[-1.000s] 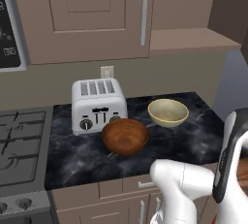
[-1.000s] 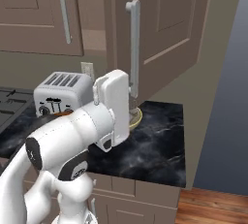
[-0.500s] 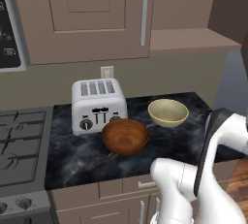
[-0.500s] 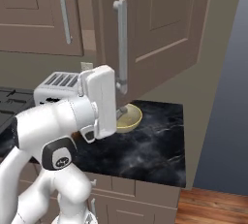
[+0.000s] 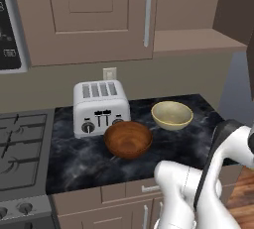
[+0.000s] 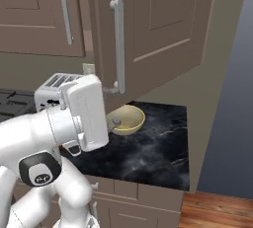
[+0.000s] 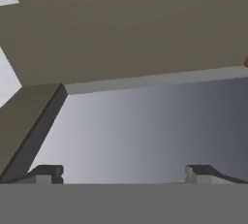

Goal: Open the cabinet. Pick the bowls from the counter and place them in the cabinet. Then close the cabinet.

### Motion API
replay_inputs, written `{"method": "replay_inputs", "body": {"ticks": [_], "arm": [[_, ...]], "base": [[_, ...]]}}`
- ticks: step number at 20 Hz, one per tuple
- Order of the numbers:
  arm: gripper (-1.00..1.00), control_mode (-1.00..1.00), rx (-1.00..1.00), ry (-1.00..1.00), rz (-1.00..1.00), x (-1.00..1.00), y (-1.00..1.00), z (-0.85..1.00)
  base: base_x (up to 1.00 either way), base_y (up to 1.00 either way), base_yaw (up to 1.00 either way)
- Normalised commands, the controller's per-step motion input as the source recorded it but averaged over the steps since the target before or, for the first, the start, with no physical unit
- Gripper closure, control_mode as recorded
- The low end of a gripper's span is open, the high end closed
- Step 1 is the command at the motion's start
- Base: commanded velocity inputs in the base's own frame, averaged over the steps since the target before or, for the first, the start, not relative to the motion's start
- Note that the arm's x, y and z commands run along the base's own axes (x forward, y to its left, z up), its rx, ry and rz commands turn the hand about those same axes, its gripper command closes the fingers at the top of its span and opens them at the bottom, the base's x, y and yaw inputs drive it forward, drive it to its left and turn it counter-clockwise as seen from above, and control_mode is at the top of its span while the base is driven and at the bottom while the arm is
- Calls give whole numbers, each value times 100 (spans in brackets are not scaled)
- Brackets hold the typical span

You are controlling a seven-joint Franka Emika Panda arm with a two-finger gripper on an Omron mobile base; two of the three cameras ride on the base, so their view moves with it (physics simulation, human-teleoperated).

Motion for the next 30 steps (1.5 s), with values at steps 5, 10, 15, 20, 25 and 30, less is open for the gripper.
{"method": "replay_inputs", "body": {"ticks": [5,10,15,20,25,30], "arm": [[-100,-100,-2,-23,-9,-100,9,0],[-100,-100,-22,-15,-1,-70,89,0],[-100,-100,-30,-1,-8,3,100,0],[-100,-100,-14,7,-10,34,55,-1],[-100,-100,3,13,-4,40,-19,-18],[-100,-100,8,15,-2,37,-30,-37]], "base": [[0,0,0],[0,0,0],[0,0,0],[0,0,0],[0,0,0],[0,0,0]]}}
